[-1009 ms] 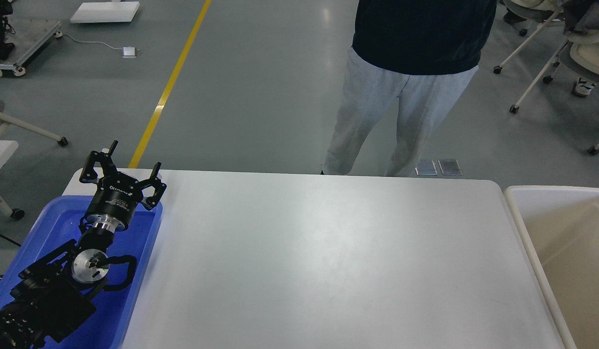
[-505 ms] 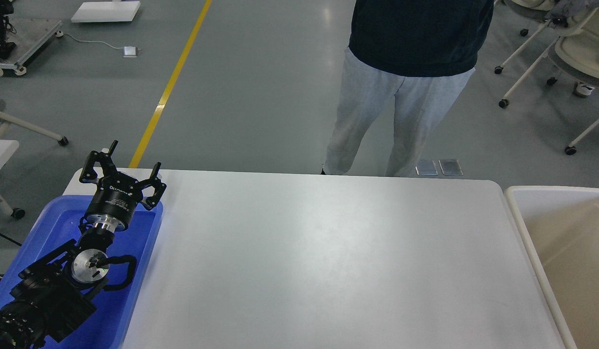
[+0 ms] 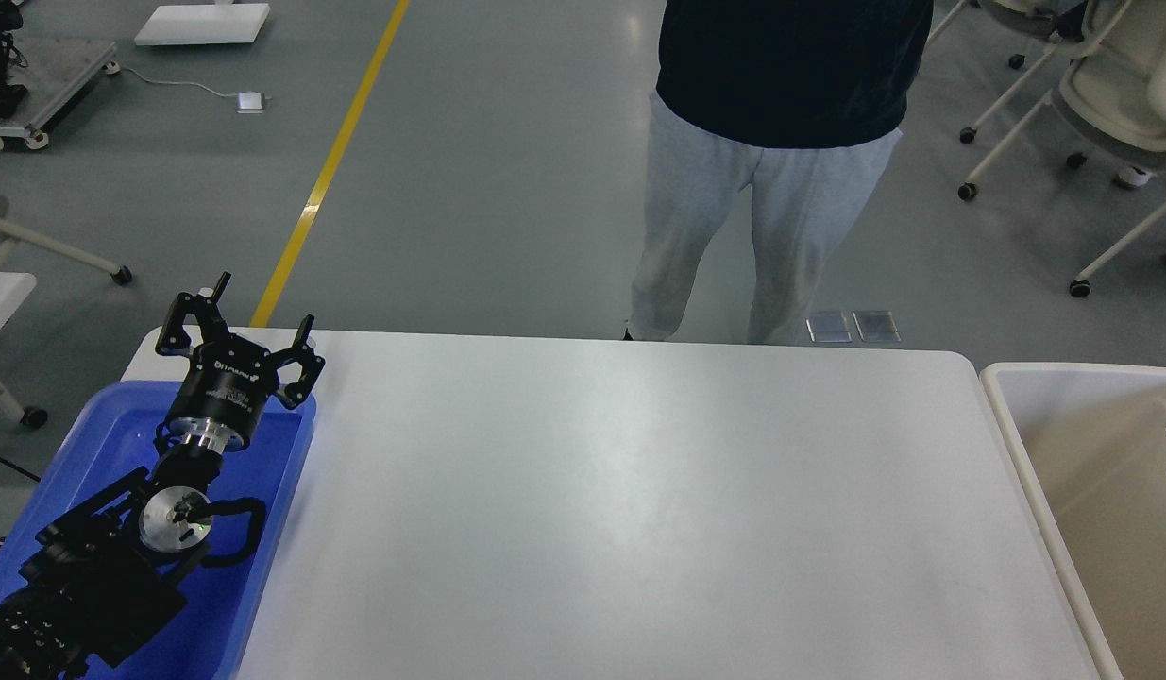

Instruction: Tidy desktop

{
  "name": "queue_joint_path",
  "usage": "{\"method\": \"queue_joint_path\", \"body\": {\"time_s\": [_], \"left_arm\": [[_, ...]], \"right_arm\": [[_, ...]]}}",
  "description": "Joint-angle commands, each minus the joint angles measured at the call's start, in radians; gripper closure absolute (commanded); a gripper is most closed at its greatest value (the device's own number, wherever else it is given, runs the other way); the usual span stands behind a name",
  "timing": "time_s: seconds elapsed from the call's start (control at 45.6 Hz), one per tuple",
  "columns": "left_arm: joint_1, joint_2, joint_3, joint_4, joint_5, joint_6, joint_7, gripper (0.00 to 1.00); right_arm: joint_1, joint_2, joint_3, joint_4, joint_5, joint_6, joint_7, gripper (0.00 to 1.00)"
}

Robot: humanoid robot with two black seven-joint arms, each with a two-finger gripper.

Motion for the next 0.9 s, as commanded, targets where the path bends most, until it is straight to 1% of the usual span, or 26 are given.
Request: {"method": "queue_joint_path", "body": {"time_s": [0.0, 0.176, 0.417, 0.636, 0.79, 0.878], "left_arm": [[0.0, 0.0, 0.0, 0.0, 0.0, 0.0, 0.0, 0.0], [0.0, 0.0, 0.0, 0.0, 0.0, 0.0, 0.0, 0.0], [0.0, 0.0, 0.0, 0.0, 0.0, 0.0, 0.0, 0.0], [0.0, 0.0, 0.0, 0.0, 0.0, 0.0, 0.0, 0.0], [-0.001, 0.0, 0.0, 0.0, 0.0, 0.0, 0.0, 0.0], [-0.001, 0.0, 0.0, 0.0, 0.0, 0.0, 0.0, 0.0]], "right_arm": [[-0.079, 0.025, 0.341, 0.243, -0.005, 0.056, 0.012, 0.0], [-0.113, 0.121, 0.454, 0.339, -0.008, 0.059, 0.012, 0.0], [-0.109, 0.247, 0.459, 0.34, -0.022, 0.052, 0.012, 0.0], [-0.095, 0.292, 0.459, 0.34, -0.023, 0.053, 0.014, 0.0], [-0.087, 0.335, 0.459, 0.337, -0.036, 0.05, 0.032, 0.0], [-0.087, 0.341, 0.458, 0.337, -0.048, 0.049, 0.035, 0.0]]}}
